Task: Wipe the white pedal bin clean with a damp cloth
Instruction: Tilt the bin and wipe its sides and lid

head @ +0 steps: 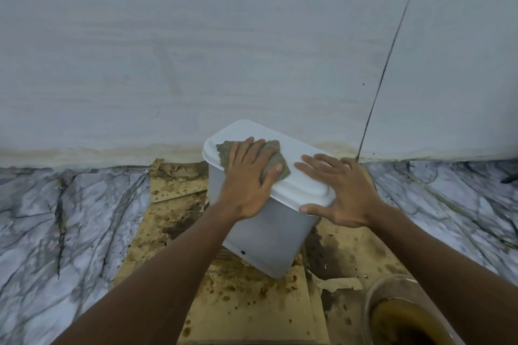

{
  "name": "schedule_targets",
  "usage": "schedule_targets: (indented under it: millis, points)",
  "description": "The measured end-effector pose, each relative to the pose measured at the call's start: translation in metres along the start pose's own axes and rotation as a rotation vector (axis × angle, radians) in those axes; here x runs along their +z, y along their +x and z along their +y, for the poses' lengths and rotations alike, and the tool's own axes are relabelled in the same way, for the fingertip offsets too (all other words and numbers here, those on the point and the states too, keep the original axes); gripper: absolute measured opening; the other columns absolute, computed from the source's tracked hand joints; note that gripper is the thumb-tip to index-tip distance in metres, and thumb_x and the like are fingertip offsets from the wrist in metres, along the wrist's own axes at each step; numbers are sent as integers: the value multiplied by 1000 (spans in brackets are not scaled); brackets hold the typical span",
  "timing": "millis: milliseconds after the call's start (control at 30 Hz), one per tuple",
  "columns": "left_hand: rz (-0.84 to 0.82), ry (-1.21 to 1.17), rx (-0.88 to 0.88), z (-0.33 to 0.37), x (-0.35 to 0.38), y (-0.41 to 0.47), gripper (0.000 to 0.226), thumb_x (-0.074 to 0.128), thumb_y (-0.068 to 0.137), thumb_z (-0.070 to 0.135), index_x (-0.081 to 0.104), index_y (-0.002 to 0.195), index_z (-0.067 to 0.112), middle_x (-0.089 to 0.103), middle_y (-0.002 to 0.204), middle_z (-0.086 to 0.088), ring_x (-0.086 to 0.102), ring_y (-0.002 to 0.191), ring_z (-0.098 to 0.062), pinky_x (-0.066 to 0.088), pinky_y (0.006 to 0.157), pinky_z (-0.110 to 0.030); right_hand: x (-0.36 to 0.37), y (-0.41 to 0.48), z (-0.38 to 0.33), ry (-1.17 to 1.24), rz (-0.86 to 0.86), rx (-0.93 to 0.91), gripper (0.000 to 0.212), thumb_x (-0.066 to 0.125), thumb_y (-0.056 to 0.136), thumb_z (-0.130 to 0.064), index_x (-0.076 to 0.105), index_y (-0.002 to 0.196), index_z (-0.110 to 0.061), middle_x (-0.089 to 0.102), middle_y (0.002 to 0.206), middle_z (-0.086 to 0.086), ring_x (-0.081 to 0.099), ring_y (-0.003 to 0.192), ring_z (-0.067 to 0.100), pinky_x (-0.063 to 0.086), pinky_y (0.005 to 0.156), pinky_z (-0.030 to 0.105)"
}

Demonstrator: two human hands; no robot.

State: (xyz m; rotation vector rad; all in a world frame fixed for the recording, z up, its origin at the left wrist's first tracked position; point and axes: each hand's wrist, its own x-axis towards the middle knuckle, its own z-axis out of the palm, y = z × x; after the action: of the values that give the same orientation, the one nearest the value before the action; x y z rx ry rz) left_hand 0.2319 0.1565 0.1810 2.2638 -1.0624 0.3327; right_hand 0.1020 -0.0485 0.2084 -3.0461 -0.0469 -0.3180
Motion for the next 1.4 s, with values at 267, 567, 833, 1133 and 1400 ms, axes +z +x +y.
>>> schedule_targets:
  millis: [267,567,833,1133,1400]
  points:
    - [23,-153,-74,-24,-16,35,60,30,96,58,57,139,26,46,152,-1,21,149,-19,1,121,-34,12,21,-50,172,162,211,85,33,81,-83,36,153,-38,33,162,-8,20,154,15,10,125,52]
    - [-59,-193,-122,-65,-56,-1,70,29,88,62,51,146,29,37,159,3,18,151,-18,7,124,-45,8,1,-132,118,-56,96,90,34,90,-77,4,161,-31,-5,170,-4,-9,156,20,-10,123,53]
    - [-38,-173,-251,-42,-67,-36,58,31,98,49,43,151,26,24,165,1,7,154,-19,1,124,-41,-3,7,-78,203,-58,-175,96,32,81,-88,24,159,-33,15,168,-11,1,155,6,2,127,44]
    - [-149,-319,-227,1,-58,-55,48,35,108,40,34,155,30,6,168,7,-6,153,-6,0,126,-40,7,-37,-117,247,-35,35,106,19,79,-90,1,161,-26,-15,167,-8,-23,152,8,-16,123,44]
    - [-182,-375,-144,12,-52,-50,53,34,103,45,39,153,29,15,167,9,3,153,-4,5,126,-36,-7,-37,-83,139,-111,-84,109,23,74,-94,-1,161,-33,-10,167,-18,-17,154,9,-7,125,46]
